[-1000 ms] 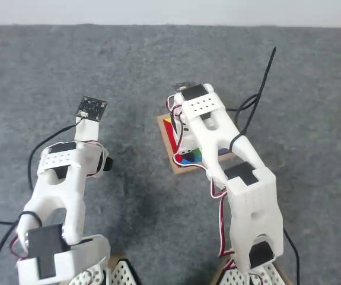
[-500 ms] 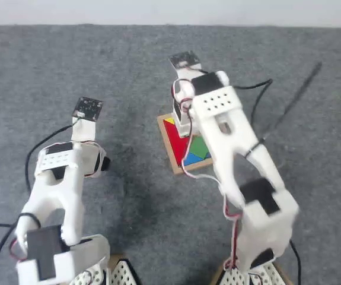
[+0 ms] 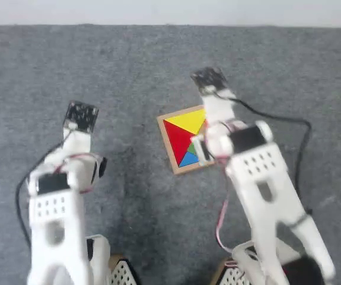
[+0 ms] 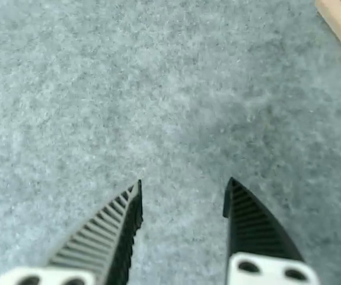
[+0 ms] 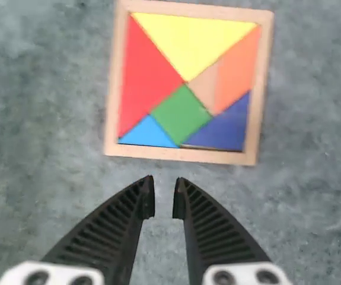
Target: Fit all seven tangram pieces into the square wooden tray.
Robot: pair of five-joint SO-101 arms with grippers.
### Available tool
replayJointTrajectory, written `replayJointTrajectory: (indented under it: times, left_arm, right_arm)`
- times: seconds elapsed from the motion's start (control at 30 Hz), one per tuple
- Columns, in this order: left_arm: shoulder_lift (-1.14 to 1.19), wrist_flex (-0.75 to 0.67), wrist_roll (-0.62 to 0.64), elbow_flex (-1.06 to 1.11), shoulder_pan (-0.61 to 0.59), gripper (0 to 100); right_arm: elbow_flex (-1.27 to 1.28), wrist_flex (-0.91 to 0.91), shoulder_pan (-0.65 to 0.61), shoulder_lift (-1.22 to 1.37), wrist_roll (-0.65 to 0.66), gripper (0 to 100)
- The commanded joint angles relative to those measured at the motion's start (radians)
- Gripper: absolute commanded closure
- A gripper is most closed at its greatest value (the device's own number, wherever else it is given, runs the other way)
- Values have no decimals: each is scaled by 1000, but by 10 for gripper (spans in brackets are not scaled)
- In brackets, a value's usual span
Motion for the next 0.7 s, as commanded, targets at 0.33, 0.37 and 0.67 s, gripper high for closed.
replayJointTrajectory:
  times: [0.33, 0.37, 0.67]
  left_arm:
    - [-760, 8, -3, 498, 8, 783]
    - [-813, 9, -2, 527, 8, 783]
    - [-965, 101, 0, 575, 8, 783]
  right_arm:
    - [618, -381, 334, -335, 160, 940]
    - [641, -380, 335, -357, 160, 940]
    - [885, -378, 375, -708, 166, 940]
